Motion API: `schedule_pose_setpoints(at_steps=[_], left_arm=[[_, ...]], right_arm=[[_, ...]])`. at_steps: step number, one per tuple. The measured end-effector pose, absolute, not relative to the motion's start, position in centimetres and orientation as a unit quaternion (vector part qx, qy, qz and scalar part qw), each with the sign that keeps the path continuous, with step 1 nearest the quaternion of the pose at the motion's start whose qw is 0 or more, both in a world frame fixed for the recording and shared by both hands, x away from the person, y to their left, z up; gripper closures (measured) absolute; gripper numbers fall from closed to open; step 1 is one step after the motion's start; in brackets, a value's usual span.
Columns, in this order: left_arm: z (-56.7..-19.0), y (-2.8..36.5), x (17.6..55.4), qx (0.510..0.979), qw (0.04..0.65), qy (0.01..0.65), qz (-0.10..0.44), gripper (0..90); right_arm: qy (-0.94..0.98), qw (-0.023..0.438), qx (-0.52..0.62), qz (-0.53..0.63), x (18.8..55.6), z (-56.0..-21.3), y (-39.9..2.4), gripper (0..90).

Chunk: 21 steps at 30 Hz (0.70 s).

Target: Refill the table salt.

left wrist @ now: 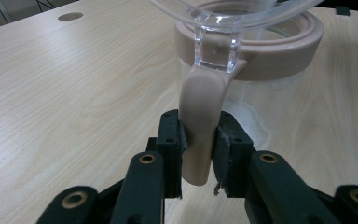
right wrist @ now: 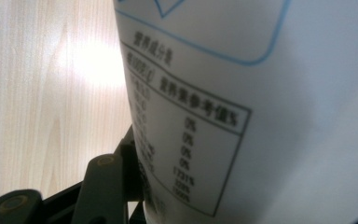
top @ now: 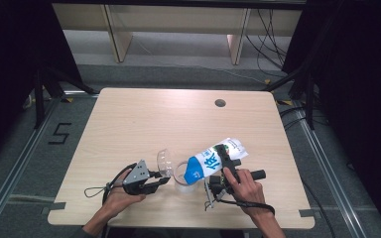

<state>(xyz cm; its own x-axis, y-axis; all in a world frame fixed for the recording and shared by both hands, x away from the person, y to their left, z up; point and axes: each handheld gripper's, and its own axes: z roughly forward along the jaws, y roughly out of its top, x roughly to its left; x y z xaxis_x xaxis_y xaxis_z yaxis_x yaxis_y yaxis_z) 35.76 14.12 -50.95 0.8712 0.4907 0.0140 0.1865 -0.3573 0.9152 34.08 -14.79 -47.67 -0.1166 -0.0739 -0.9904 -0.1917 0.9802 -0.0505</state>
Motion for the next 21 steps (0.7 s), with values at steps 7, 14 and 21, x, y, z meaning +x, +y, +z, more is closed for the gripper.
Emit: schedule_pose_setpoints(at_steps=[7,14,21], left_arm=[[-50.94,14.13,35.77,0.811,0.527,0.208,0.145,73.4],[-50.95,14.15,35.77,0.811,0.527,0.209,0.144,73.3],[-50.95,14.15,35.77,0.811,0.527,0.209,0.144,73.4]], right_arm=[[0.744,0.660,-0.096,0.036,34.07,-47.50,-14.68,50.4],[0.738,0.664,-0.119,0.025,34.17,-47.22,-14.58,50.8],[0.741,0.662,-0.106,0.025,34.02,-47.32,-14.62,51.5]])
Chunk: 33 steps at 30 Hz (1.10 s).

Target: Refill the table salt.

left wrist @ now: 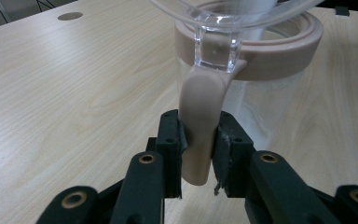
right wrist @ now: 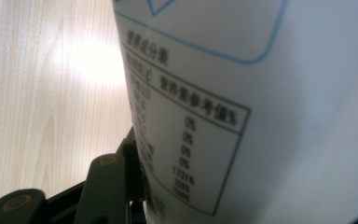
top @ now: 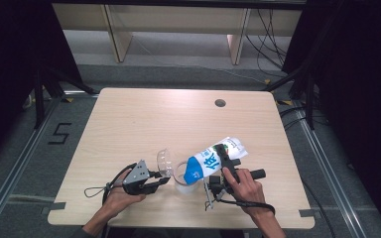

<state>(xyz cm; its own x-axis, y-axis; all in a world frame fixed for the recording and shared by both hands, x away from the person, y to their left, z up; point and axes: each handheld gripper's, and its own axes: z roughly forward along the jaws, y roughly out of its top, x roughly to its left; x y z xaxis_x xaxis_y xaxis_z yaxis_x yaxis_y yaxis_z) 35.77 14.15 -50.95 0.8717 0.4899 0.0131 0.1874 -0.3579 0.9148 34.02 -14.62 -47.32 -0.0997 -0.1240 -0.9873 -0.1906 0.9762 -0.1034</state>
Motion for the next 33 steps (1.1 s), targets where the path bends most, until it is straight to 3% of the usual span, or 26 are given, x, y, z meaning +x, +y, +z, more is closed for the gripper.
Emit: schedule_pose_setpoints(at_steps=[33], left_arm=[[-51.00,14.12,35.72,0.809,0.528,0.216,0.139,72.9]], right_arm=[[0.740,0.661,-0.122,0.002,34.03,-47.36,-14.60,52.0]])
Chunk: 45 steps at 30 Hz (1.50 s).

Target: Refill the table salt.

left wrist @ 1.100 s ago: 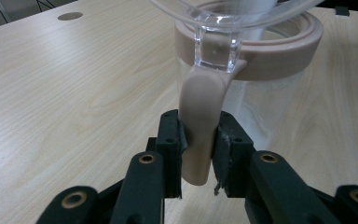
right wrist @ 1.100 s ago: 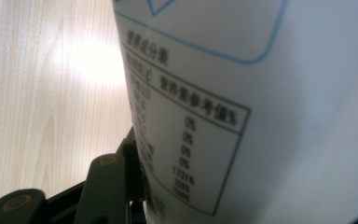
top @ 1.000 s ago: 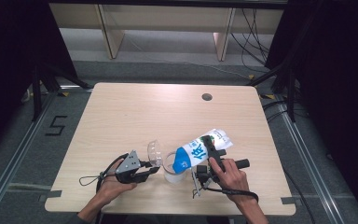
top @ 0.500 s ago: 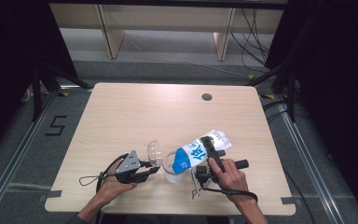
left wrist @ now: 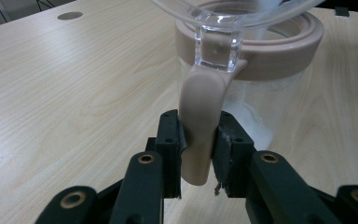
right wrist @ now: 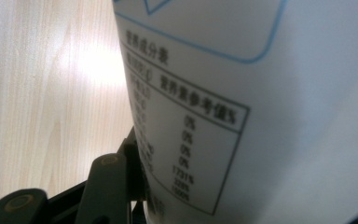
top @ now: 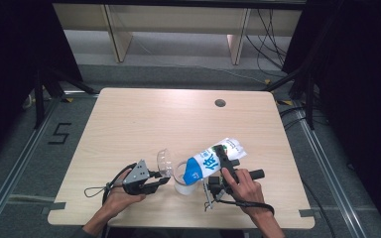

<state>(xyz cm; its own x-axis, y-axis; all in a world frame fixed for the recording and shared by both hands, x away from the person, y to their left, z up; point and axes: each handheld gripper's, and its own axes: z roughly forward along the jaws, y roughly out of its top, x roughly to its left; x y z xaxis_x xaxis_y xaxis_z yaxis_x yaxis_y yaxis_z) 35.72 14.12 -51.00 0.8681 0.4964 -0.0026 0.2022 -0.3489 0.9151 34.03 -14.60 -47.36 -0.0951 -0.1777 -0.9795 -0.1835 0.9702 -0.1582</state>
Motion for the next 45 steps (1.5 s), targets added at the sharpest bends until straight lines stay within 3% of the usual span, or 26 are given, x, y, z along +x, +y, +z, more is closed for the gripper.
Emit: schedule_pose_setpoints(at_steps=[45], left_arm=[[-51.02,14.23,35.82,0.811,0.525,0.217,0.141,66.8]], right_arm=[[0.732,0.668,-0.139,0.000,33.96,-47.54,-14.55,52.4]])
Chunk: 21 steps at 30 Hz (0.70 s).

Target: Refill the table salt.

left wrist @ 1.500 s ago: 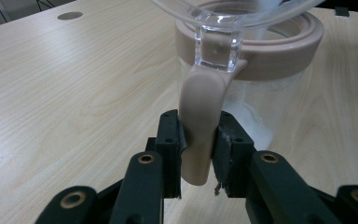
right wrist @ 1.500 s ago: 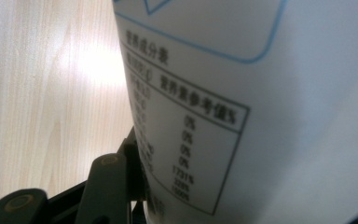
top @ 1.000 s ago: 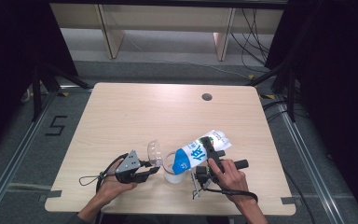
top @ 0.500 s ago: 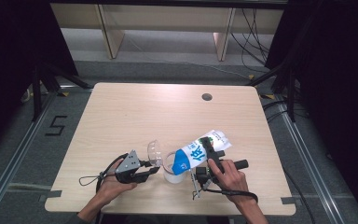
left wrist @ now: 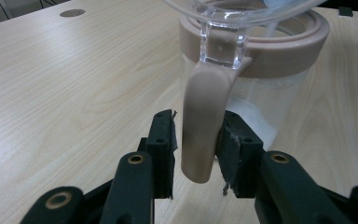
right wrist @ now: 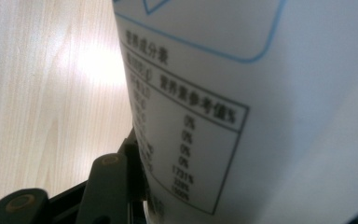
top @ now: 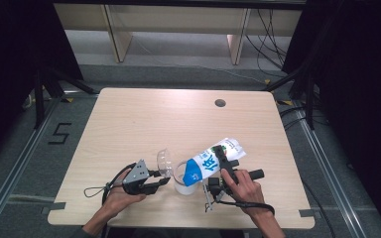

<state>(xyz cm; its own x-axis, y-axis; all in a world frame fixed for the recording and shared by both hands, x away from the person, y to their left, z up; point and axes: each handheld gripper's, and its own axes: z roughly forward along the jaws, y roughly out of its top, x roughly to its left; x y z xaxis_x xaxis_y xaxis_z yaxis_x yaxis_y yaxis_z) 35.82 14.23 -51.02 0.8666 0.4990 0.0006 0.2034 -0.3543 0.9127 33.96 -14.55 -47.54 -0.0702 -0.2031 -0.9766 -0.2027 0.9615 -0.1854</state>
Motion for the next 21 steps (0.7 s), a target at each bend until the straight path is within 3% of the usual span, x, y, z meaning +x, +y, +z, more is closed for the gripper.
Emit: schedule_pose_setpoints(at_steps=[7,21], left_arm=[[-51.00,14.17,35.71,0.813,0.524,0.209,0.144,72.9],[-51.01,14.18,35.72,0.813,0.525,0.207,0.145,73.4]], right_arm=[[0.735,0.666,-0.128,0.005,33.94,-47.67,-14.60,52.4],[0.736,0.666,-0.122,0.009,33.86,-47.77,-14.61,52.9]])
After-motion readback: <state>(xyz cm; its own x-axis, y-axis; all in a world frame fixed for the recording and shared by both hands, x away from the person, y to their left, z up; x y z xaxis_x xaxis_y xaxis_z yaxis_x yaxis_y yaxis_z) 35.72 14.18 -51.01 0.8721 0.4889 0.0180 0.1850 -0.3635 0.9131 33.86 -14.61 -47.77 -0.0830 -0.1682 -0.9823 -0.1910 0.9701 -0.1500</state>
